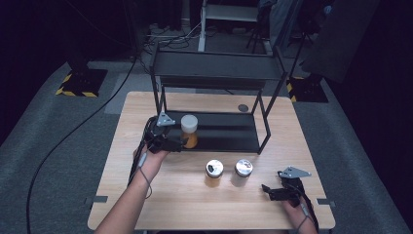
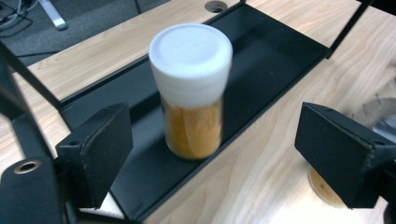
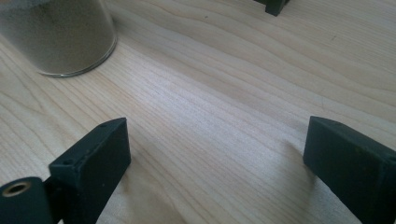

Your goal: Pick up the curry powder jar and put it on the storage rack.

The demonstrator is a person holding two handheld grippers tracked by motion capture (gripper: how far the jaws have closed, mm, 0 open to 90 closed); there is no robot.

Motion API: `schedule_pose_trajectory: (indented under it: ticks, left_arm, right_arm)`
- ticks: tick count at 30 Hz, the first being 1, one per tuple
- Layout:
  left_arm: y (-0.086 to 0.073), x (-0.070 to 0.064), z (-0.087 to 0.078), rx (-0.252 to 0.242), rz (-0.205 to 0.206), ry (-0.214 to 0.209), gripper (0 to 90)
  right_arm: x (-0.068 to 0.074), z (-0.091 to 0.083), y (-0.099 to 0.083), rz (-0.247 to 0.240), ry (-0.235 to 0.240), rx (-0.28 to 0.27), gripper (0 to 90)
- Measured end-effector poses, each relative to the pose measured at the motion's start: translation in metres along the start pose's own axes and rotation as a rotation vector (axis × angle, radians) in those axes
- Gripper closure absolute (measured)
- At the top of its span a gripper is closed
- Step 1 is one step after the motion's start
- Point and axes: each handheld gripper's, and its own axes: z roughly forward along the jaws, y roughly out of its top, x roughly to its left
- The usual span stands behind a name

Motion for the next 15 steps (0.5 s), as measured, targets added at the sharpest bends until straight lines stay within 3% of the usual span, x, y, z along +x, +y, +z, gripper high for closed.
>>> schedule_pose_trajectory:
  ticks: [7,15]
  left_arm:
    - [-0.024,-0.009,-0.02,-0.016,0.004,0.001,11.8]
    - [-0.053,-0.017,-0.023,-0.005,-0.008,-0.022,11.6]
  right_arm:
    - [-0.001,0.001,0.001,-0.002,0.003,0.0,7.2]
    - [-0.001,0.001,0.001,-0.004,0.004,0.0,7.2]
